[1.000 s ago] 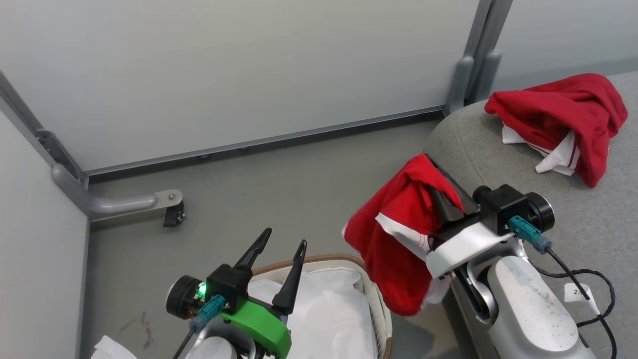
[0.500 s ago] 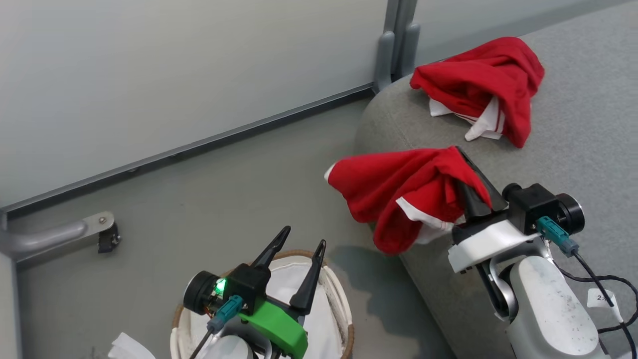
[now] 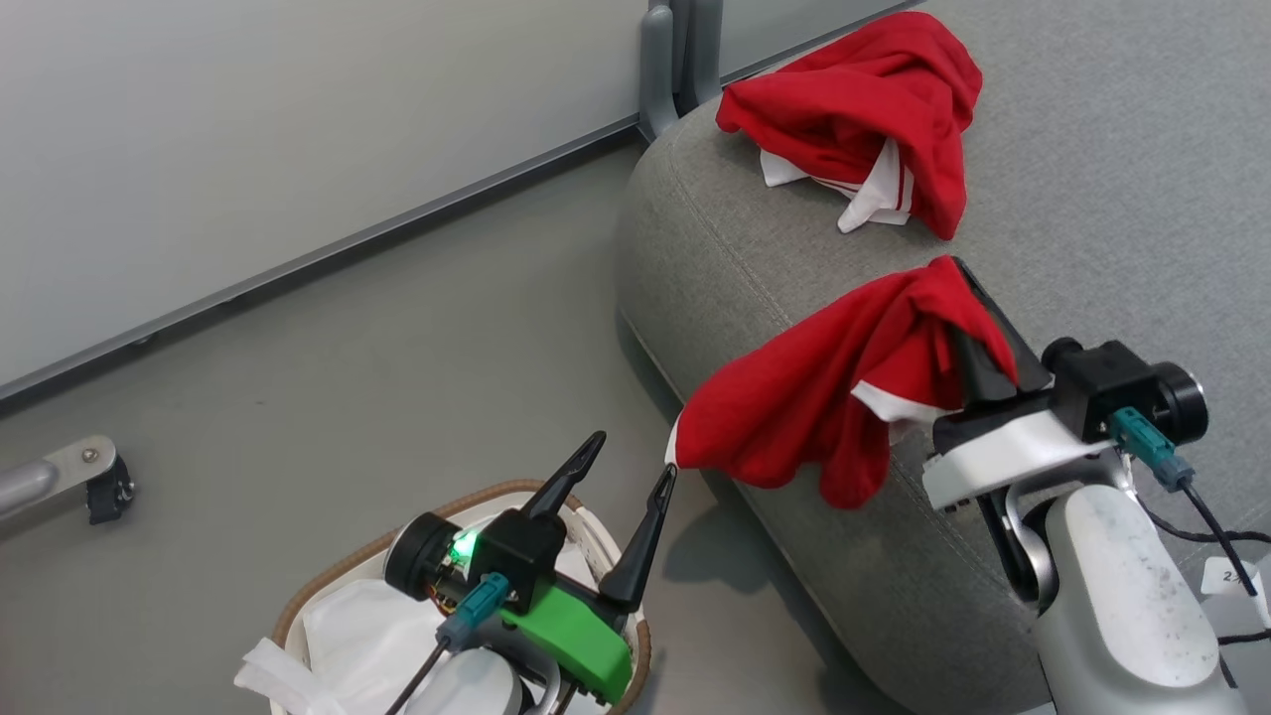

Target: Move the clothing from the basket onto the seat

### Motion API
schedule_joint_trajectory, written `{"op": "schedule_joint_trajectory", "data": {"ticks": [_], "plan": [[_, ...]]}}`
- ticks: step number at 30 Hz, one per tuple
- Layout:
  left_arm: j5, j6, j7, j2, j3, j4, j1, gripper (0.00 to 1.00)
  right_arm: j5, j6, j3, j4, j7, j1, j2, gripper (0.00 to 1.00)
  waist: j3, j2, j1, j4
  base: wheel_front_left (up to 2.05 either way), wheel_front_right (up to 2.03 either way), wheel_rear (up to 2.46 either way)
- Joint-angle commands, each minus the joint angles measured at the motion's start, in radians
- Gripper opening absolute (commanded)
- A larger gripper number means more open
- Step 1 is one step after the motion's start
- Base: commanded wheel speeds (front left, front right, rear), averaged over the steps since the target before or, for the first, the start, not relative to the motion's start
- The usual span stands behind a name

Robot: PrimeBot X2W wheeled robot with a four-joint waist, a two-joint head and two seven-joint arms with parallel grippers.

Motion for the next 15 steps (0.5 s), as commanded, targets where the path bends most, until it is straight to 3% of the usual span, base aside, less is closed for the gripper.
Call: {"op": "schedule_joint_trajectory", "data": {"ticks": [1, 6, 15], "plan": [[0.013, -0.003, -0.001, 0.010, -0.003, -0.003, -0.022, 1.00, -0.016, -0.001, -0.011, -0.009, -0.002, -0.030, -0.003, 0.00, 0.025, 0.0000, 0.0000, 0.008, 0.00, 0.00, 0.00], [0.014, -0.003, -0.001, 0.020, -0.008, -0.012, -0.045, 1.00, -0.079, -0.001, -0.060, -0.017, -0.002, -0.130, -0.015, 0.00, 0.075, 0.0000, 0.0000, 0.039, 0.00, 0.00, 0.00], [0.031, -0.003, -0.001, 0.030, -0.030, -0.041, -0.116, 1.00, -0.132, -0.001, -0.171, 0.046, -0.002, -0.346, -0.159, 0.00, 0.215, 0.0000, 0.0000, 0.129, 0.00, 0.00, 0.00]]}}
